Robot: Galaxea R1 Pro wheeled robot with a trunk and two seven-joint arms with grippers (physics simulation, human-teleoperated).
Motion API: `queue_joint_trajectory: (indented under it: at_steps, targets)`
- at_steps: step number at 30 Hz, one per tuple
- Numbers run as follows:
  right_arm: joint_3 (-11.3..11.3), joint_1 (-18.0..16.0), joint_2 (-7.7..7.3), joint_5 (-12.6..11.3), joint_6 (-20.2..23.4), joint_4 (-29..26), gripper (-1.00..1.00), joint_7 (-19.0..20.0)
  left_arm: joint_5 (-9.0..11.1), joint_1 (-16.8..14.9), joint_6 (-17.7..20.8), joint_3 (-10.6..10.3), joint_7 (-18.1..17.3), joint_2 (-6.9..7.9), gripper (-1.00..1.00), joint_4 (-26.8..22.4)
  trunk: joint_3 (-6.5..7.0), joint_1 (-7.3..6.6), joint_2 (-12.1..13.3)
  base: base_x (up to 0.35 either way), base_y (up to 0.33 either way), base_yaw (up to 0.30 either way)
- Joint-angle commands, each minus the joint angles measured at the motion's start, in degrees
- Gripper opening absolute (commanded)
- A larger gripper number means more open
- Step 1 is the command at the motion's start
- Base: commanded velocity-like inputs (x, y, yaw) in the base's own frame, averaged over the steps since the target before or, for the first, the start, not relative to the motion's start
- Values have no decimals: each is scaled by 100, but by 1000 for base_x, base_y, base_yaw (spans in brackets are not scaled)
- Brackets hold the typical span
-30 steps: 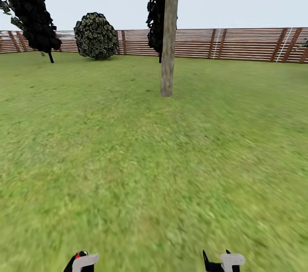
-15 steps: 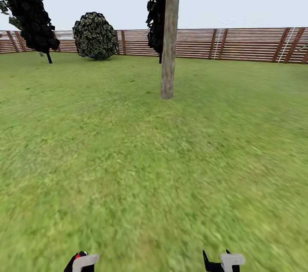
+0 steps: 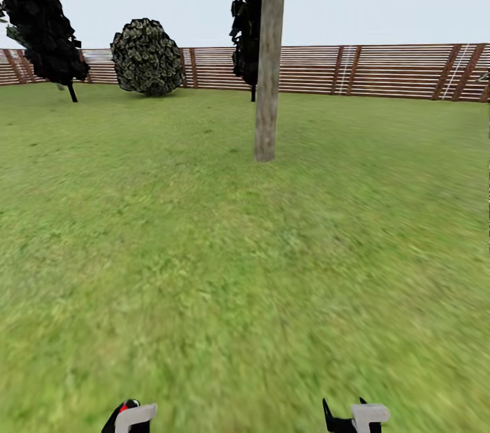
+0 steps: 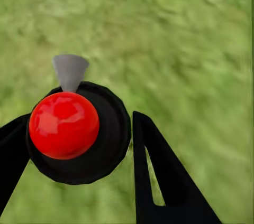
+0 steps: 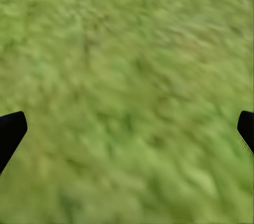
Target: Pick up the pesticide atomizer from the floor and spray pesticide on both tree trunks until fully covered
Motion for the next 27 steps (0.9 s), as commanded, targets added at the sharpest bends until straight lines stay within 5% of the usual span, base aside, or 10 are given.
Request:
queue_joint_trajectory:
  at_steps: [1, 9, 27]
  targets:
    - [0, -3, 0, 2, -17, 4, 100, -1, -42, -3, -16, 25, 16, -4, -100, 2, -5, 2, -1, 339, 0, -138]
    - [0, -3, 0, 2, -17, 2, 100, -1, -42, -3, -16, 25, 16, -4, -100, 2, -5, 2, -1, 339, 0, -191]
    - [0, -3, 0, 2, -17, 2, 100, -1, -42, -3, -16, 25, 16, -4, -100, 2, -5, 2, -1, 339, 0, -9]
